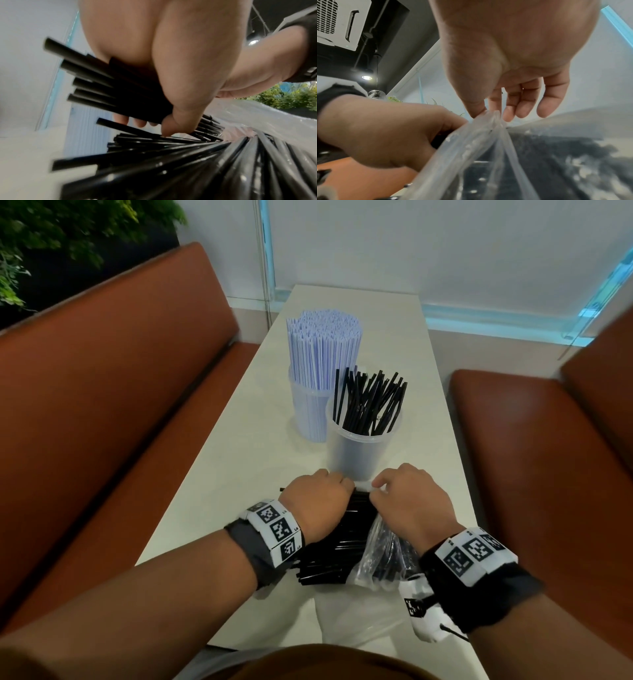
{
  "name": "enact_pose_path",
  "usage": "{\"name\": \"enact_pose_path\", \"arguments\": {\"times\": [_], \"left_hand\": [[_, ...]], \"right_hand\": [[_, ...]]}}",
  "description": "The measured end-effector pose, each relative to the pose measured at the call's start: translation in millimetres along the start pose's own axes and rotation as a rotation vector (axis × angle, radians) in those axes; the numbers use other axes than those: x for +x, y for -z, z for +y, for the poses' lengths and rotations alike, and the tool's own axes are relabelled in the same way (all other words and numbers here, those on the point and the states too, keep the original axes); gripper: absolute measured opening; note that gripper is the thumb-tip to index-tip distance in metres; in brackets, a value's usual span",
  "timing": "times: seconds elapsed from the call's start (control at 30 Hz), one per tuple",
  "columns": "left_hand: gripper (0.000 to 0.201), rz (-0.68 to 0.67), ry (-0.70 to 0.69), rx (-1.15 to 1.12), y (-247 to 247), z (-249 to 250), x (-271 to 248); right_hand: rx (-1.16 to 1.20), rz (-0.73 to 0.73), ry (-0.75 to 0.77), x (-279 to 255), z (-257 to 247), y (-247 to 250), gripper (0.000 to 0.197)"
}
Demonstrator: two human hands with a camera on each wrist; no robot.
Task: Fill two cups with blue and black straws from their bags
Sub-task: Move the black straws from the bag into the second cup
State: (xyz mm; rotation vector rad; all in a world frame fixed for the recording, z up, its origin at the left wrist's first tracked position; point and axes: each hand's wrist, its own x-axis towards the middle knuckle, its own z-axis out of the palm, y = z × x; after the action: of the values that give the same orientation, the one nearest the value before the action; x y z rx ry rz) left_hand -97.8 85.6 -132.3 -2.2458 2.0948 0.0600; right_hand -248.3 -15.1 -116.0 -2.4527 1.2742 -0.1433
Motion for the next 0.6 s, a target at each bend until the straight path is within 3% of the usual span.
{"name": "enact_pose_path", "arguments": {"times": [0.27,0.5,0.6], "left_hand": [[0.025,-0.053,0.081,0.108,3.2,-58.4,-36.4],[0.025,-0.056,0.104,0.064,-1.7,-111.9,-68.5],[0.022,-0.007,0.140,0.025,-2.7,-122.2,-76.4]], "right_hand": [[0.054,0.008,-0.008,-0.9,5.8,-8.2,0.022],[0.096,-0.037,-0.046,1.5,5.4,-11.7,0.016],[0.260,0.094,0.001,2.7,-2.8,-7.8,0.025]]}}
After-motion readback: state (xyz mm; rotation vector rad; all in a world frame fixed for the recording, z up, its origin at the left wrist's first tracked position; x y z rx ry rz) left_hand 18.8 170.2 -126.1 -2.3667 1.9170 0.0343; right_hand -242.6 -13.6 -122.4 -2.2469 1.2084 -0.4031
